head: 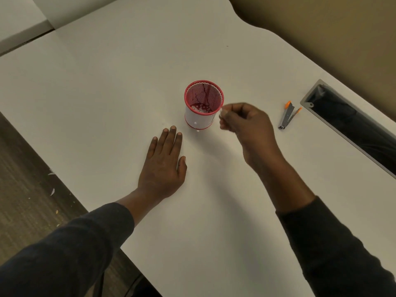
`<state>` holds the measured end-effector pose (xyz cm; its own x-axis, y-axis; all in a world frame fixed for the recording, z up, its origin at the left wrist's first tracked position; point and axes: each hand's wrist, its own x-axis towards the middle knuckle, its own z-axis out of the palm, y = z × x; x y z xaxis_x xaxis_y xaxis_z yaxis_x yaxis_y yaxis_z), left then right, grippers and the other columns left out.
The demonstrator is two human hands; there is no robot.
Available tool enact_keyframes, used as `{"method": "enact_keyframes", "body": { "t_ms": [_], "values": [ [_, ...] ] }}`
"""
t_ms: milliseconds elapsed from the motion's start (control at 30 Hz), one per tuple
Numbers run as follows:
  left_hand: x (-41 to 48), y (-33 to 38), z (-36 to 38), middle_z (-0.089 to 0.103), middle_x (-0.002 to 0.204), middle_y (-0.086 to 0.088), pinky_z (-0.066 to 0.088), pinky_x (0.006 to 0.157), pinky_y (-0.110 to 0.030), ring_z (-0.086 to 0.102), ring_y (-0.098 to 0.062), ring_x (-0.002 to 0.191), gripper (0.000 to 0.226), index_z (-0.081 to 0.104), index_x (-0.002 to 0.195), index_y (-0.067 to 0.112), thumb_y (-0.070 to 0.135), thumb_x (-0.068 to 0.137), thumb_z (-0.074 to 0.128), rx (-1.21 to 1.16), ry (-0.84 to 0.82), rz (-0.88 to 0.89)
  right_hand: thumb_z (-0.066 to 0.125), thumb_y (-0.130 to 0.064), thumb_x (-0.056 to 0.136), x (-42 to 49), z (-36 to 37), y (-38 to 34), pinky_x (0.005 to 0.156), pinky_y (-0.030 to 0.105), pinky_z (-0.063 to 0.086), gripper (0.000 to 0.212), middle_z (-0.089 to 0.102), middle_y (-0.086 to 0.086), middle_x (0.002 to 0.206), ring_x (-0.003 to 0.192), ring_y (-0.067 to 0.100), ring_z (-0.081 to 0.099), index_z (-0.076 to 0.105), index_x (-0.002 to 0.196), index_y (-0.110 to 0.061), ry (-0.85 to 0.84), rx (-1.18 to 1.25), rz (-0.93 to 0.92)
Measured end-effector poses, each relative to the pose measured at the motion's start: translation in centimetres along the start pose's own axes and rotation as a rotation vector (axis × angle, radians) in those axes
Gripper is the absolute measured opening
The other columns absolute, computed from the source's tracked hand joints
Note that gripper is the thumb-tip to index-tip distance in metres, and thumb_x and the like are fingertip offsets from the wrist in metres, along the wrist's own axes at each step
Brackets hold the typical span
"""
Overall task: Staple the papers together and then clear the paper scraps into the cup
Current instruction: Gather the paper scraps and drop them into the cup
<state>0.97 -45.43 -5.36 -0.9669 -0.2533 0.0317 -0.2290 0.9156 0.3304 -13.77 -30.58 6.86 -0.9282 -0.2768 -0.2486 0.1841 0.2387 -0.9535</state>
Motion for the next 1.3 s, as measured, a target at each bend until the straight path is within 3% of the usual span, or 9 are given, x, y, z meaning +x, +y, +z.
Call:
{"method": "enact_keyframes", "body": {
  "t_ms": [100,267,400,500,633,800,967,1200,1300],
  "values": [
    [0.0,0.0,0.0,0.014,0.17,-0.01,0.014,0.128,-0.048,0.009,-0.025,0.158,0.066,0.022,0.16,0.009,0.036,0.1,0.029,-0.001,-0.002,-0.002,0.07,-0.014,0.087,2.4,1.2,-2.2,0.072,0.028,0.059,0.005,0.071,-0.003,0.073,0.066,0.011,0.065,0.073,0.084,-0.016,0.001,-0.098,-0.13],
    [0.0,0.0,-0.1,0.014,0.17,-0.01,0.013,0.128,-0.047,0.008,-0.024,0.158,0.065,0.022,0.16,0.009,0.035,0.101,0.03,-0.007,-0.001,-0.005,0.064,-0.015,0.09,5.0,2.7,-3.9,0.066,0.008,0.045,0.013,0.072,-0.005,0.089,0.08,0.006,0.063,0.075,0.096,-0.017,-0.042,-0.673,-0.409],
    [0.0,0.0,0.0,0.014,0.169,-0.01,0.013,0.128,-0.047,0.008,-0.024,0.158,0.066,0.022,0.16,0.009,0.036,0.101,0.03,-0.014,0.002,-0.006,0.056,-0.007,0.089,5.9,3.2,-4.1,0.082,0.028,0.054,0.027,0.074,0.009,0.102,0.095,0.026,0.067,0.074,0.108,-0.014,-0.169,-1.037,-0.544],
    [-0.1,0.0,0.0,0.013,0.17,-0.01,0.013,0.128,-0.047,0.008,-0.024,0.158,0.066,0.021,0.16,0.009,0.036,0.101,0.03,-0.013,-0.003,-0.008,0.06,-0.004,0.086,6.3,3.5,-4.0,0.08,0.035,0.056,0.026,0.073,0.011,0.099,0.092,0.031,0.067,0.073,0.106,-0.013,-0.202,-1.175,-0.579],
    [-0.1,0.0,0.0,0.012,0.17,-0.009,0.012,0.128,-0.047,0.006,-0.023,0.158,0.066,0.019,0.161,0.01,0.036,0.101,0.029,-0.011,-0.009,-0.009,0.063,-0.008,0.086,6.4,3.6,-4.1,0.072,0.03,0.05,0.018,0.072,0.011,0.096,0.09,0.031,0.066,0.071,0.102,-0.012,-0.195,-1.192,-0.603],
    [-0.1,0.0,0.0,0.01,0.17,-0.009,0.012,0.128,-0.047,0.005,-0.023,0.158,0.066,0.018,0.161,0.01,0.036,0.101,0.03,-0.009,-0.013,-0.013,0.057,0.0,0.085,6.3,3.8,-4.1,0.077,0.033,0.05,0.029,0.071,0.013,0.103,0.096,0.033,0.064,0.072,0.108,-0.01,-0.214,-1.201,-0.621],
    [-0.1,0.0,-0.1,0.011,0.17,-0.009,0.011,0.128,-0.046,0.005,-0.023,0.158,0.066,0.018,0.161,0.01,0.036,0.101,0.03,-0.015,-0.013,-0.013,0.058,-0.003,0.088,6.2,3.5,-3.9,0.075,0.028,0.042,0.026,0.066,0.012,0.103,0.098,0.031,0.061,0.074,0.106,-0.011,-0.213,-1.133,-0.625],
    [-0.1,0.0,0.0,0.012,0.17,-0.01,0.011,0.128,-0.046,0.007,-0.025,0.158,0.066,0.02,0.16,0.009,0.034,0.101,0.033,-0.016,-0.009,-0.008,0.055,-0.001,0.087,5.7,3.2,-4.5,0.079,0.028,0.05,0.029,0.073,0.009,0.1,0.095,0.026,0.065,0.076,0.105,-0.012,-0.169,-1.019,-0.651],
    [0.0,0.0,0.0,0.011,0.17,-0.01,0.011,0.128,-0.047,0.006,-0.025,0.158,0.066,0.019,0.161,0.009,0.035,0.101,0.032,-0.015,-0.013,-0.009,0.054,-0.002,0.088,5.4,3.2,-4.4,0.072,0.026,0.048,0.027,0.074,0.006,0.092,0.085,0.023,0.066,0.075,0.101,-0.012,-0.141,-0.949,-0.642]
  ]
}}
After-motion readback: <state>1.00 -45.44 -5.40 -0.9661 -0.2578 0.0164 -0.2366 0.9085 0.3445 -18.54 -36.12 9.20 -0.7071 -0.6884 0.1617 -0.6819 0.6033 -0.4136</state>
